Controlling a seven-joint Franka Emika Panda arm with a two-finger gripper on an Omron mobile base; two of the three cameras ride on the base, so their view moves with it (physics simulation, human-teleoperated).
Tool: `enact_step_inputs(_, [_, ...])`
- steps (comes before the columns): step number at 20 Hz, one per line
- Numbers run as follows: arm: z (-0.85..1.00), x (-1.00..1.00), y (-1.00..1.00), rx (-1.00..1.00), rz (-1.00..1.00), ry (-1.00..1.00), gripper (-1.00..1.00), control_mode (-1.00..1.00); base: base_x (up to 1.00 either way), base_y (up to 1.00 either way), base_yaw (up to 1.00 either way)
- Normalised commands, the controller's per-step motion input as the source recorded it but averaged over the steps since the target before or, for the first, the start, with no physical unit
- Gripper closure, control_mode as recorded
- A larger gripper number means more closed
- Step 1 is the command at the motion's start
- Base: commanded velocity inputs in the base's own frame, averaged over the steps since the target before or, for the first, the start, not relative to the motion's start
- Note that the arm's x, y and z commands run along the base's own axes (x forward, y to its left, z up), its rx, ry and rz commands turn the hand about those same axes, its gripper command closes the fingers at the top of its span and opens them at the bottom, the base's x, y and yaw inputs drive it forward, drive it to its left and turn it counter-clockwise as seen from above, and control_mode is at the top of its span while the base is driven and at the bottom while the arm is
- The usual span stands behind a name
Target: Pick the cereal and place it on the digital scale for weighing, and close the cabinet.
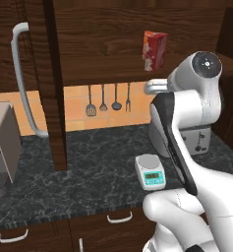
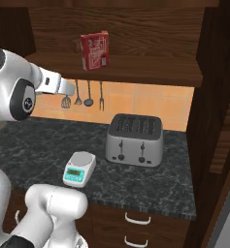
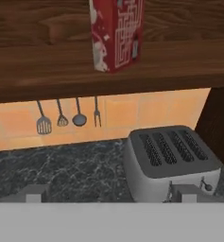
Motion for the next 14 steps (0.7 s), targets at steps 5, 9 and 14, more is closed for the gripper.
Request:
enact_step_inputs(5, [0.59, 0.02, 0.00, 0.00, -0.07, -0.15, -1.00, -1.00, 0.00, 0.00, 0.00])
enact_step_inputs(9, [0.41, 0.36, 0.00, 0.00, -0.08, -0.01, -1.00, -1.00, 0.00, 0.00, 0.00])
enact_step_inputs(14, [0.43, 0.31, 0.00, 0.00, -0.06, -0.01, -1.00, -1.00, 0.00, 0.00, 0.00])
